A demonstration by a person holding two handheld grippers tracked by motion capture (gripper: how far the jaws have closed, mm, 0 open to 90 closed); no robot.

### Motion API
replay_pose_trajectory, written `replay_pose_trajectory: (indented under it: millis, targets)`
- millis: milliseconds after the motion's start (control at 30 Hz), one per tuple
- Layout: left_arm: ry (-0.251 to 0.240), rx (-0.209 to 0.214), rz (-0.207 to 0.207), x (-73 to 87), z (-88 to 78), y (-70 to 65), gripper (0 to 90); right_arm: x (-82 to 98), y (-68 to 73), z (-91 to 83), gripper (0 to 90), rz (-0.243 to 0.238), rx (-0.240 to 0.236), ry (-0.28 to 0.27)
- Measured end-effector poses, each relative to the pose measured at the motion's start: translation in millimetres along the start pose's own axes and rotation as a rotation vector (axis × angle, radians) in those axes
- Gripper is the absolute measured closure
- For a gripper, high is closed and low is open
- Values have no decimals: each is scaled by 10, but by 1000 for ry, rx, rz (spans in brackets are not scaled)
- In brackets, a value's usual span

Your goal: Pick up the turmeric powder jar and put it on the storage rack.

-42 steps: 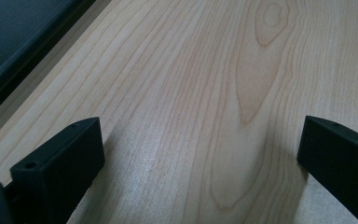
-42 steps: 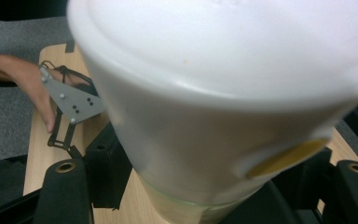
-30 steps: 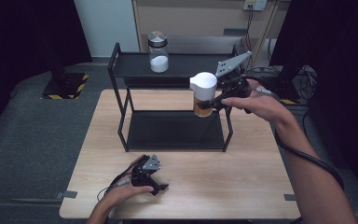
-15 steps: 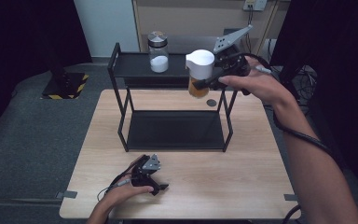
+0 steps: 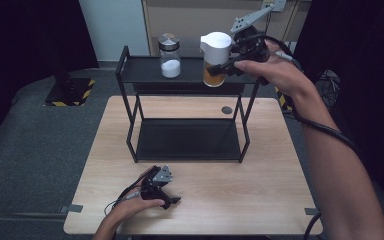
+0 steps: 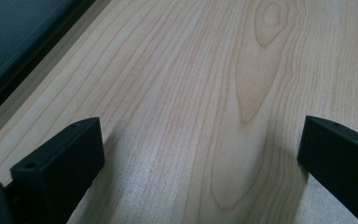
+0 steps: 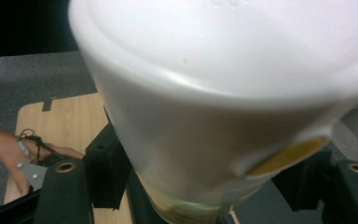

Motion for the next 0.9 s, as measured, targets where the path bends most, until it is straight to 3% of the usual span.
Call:
replay_pose_trajectory:
  millis: [400,900]
  targets:
    - [-1,-1,0,1,1,-1,0,-112,-130,106,313,12,32,2]
    - [-1,-1,0,1,1,-1,0,-88,-255,290,313,32,46,31]
Point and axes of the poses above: each handheld gripper's, and its own axes: z roughly forward along the jaws, x roughly out of its underside, y roughly to its left, the point moved 10 cm from there along z, roughly forward along the jaws, and after that the axes turned 2 degrees about -x, right-handed, at the moved point
